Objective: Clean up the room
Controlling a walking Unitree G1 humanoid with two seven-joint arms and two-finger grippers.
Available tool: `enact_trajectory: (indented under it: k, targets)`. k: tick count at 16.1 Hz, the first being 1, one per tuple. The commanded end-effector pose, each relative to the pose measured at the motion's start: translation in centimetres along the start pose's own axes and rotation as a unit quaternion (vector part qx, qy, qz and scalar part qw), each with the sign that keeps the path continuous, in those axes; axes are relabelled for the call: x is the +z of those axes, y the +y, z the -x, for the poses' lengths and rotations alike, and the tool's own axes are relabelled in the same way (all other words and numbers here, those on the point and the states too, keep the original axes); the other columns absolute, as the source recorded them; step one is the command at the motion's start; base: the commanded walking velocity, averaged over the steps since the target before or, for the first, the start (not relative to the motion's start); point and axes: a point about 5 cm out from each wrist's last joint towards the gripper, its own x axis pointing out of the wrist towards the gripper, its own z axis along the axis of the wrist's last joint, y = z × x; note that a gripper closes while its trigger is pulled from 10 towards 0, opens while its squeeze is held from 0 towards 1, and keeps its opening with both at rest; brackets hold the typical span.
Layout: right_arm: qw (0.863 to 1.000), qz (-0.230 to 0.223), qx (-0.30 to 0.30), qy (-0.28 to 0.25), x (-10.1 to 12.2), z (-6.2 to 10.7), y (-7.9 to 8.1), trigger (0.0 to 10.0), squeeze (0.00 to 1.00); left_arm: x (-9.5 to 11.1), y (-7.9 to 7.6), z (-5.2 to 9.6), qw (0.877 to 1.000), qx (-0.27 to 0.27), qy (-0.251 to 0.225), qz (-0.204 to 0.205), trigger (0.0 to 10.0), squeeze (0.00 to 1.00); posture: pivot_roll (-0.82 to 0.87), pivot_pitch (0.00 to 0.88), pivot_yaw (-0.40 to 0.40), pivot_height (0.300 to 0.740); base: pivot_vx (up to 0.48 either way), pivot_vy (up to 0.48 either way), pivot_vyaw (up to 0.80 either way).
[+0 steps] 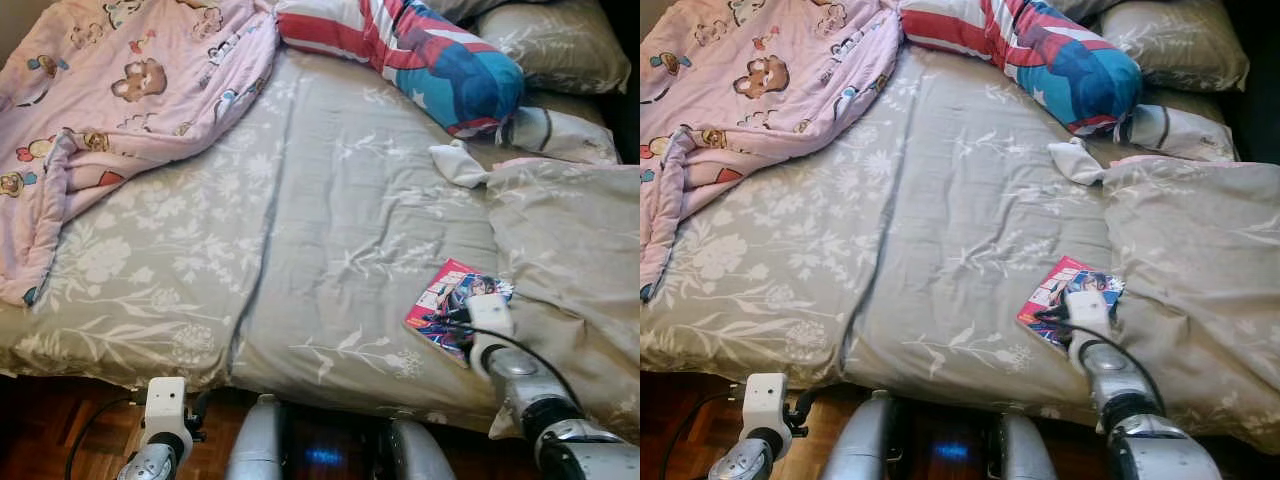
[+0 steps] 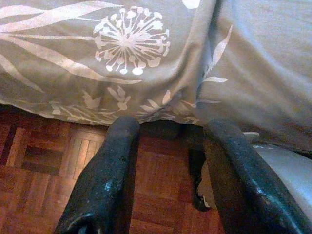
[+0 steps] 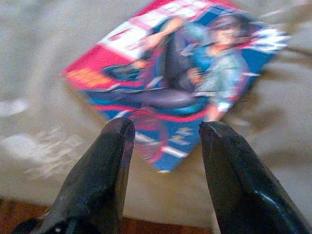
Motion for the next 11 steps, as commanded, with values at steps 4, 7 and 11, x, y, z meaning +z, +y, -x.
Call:
enact_trajectory:
  k: [4,7,11]
  targets:
    - [0.998,-0.019,0.035,-0.050,-1.3,0.3,2.1,10.0,0.00,-1.6,0.0,0.8,1.000,-0.003,0.031,-0.001,10.0,0.00,0.17,0.279,0.002,0.670,0.000,0.000,0.00]
    - [0.993,-0.067,0.031,-0.089,-2.0,0.7,3.3,10.0,0.00,-1.7,-0.2,0.8,1.000,-0.005,0.030,-0.001,10.0,0.00,0.16,0.280,0.001,0.670,0.000,0.000,0.00]
    - [0.983,-0.120,0.048,-0.132,-4.6,1.9,4.9,10.0,0.00,-1.8,-0.6,0.8,1.000,-0.006,0.030,0.000,10.0,0.00,0.15,0.270,0.001,0.670,0.000,0.000,0.00]
